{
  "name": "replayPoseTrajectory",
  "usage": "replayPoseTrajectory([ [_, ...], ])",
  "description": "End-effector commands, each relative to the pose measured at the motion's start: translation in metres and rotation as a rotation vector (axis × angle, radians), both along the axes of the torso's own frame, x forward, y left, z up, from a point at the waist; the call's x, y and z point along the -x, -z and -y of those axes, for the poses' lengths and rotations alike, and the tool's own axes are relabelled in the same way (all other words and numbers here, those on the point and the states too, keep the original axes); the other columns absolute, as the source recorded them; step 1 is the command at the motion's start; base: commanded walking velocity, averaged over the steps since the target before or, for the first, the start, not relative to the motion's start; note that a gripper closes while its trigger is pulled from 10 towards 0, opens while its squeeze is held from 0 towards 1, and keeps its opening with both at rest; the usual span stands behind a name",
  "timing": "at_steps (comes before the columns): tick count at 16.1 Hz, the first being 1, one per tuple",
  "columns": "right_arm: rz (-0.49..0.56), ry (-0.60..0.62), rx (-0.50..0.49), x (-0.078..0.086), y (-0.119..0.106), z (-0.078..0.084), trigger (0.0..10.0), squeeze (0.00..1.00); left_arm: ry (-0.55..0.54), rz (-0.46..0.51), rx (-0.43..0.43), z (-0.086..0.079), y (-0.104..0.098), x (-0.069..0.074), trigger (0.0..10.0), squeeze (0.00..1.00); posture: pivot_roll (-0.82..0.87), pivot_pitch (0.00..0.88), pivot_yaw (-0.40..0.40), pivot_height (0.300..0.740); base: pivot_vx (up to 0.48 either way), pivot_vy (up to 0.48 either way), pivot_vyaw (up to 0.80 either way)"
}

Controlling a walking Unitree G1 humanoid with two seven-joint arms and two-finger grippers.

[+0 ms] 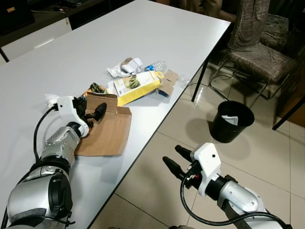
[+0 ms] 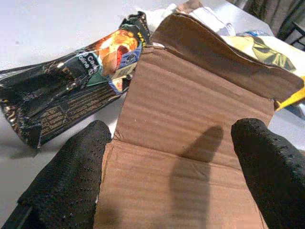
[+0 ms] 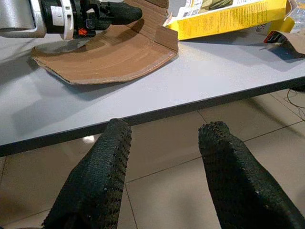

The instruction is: Picking trash to rubbish bin

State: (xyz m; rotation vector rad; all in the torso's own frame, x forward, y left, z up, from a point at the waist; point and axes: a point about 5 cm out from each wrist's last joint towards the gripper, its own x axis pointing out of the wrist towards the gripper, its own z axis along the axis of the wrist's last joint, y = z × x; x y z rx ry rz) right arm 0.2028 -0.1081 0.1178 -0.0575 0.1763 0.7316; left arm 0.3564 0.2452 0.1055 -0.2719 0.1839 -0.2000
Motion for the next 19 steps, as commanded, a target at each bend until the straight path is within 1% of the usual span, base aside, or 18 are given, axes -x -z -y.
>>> replayPoseTrajectory([
  [1,0.004,0.001,0.005,-0.001,-0.002,0.004,10.0,0.0,0.051,-0.025,-0.06,-0.004,0.005,0.005,0.0,0.0,-0.19,0.097,-0.003,0.74,0.0,0.0,0.0],
  [7,0.022,-0.006,0.009,-0.008,-0.002,0.001,10.0,0.0,0.135,-0.029,-0.136,-0.005,0.007,0.009,0.0,0.0,-0.17,0.079,-0.002,0.74,0.0,0.0,0.0],
  [16,0.045,-0.01,0.024,-0.013,-0.001,0.001,10.0,0.0,0.175,-0.012,-0.125,-0.003,0.007,0.011,0.0,0.0,-0.16,0.055,-0.006,0.74,0.0,0.0,0.0],
  [19,0.051,-0.013,0.025,-0.014,0.0,0.001,10.0,0.0,0.169,-0.003,-0.121,-0.007,0.007,0.012,0.0,0.0,-0.15,0.046,-0.003,0.74,0.0,0.0,0.0],
])
